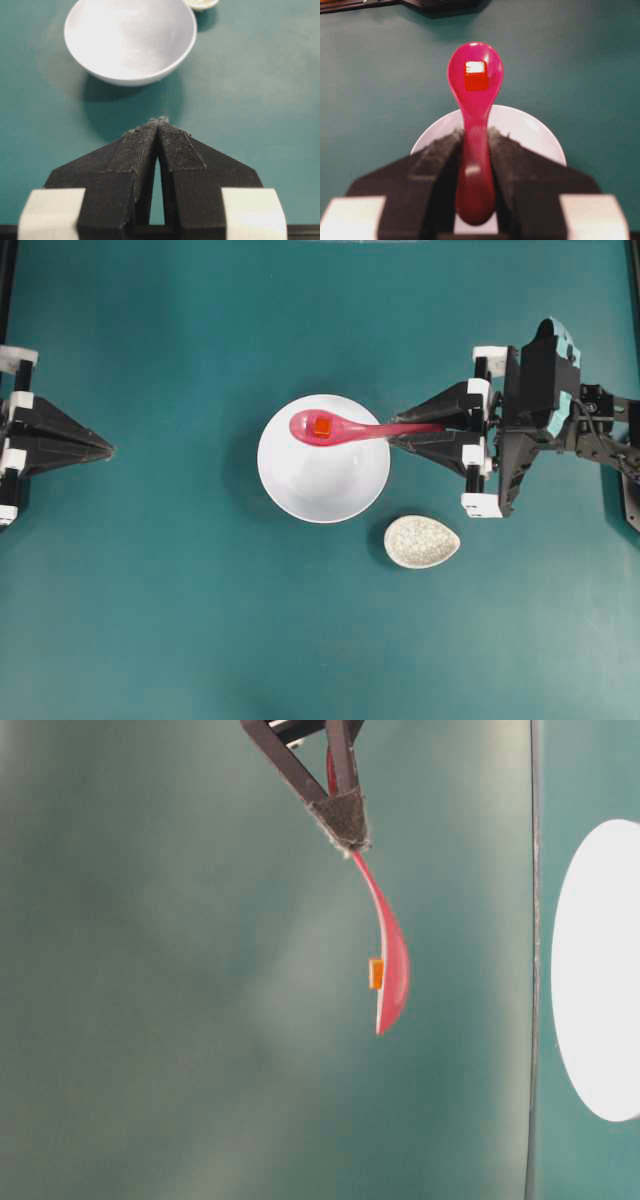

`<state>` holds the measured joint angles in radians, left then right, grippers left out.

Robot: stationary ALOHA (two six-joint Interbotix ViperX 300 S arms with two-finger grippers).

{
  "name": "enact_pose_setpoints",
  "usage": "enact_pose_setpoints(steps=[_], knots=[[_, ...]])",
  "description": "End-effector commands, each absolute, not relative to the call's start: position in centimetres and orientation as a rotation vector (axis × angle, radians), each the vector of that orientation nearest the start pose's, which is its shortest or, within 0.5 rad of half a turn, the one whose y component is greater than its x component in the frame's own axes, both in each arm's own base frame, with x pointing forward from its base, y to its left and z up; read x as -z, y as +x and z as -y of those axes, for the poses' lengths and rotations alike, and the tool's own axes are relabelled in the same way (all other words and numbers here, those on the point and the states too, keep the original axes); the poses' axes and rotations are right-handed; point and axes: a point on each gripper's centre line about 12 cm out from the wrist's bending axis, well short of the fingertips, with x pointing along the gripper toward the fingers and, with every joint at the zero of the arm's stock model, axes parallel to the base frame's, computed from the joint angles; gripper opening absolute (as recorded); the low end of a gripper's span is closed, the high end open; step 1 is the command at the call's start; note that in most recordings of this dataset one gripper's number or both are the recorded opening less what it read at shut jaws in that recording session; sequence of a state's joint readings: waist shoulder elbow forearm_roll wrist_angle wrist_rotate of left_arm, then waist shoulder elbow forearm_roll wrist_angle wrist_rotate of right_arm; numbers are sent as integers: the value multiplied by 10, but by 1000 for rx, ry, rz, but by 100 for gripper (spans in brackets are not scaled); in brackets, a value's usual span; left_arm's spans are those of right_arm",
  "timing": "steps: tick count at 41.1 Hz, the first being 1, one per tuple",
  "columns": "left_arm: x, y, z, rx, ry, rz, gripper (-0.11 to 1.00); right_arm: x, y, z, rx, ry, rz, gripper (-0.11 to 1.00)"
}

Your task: Grip the spoon and scoop the red block from the bowl with right arm.

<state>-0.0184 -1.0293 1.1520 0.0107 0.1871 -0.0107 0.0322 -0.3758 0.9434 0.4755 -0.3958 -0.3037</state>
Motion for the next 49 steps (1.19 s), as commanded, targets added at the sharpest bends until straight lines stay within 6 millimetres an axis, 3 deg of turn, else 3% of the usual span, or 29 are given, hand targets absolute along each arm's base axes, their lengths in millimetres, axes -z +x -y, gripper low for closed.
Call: enact_pose_setpoints(steps=[1, 49], knots=[[-273, 187, 4, 19, 5, -271, 0, -253, 313, 12, 160, 121, -165, 24], [-272, 188, 4, 19, 5, -273, 0, -257, 315, 11, 153, 128, -171, 24]])
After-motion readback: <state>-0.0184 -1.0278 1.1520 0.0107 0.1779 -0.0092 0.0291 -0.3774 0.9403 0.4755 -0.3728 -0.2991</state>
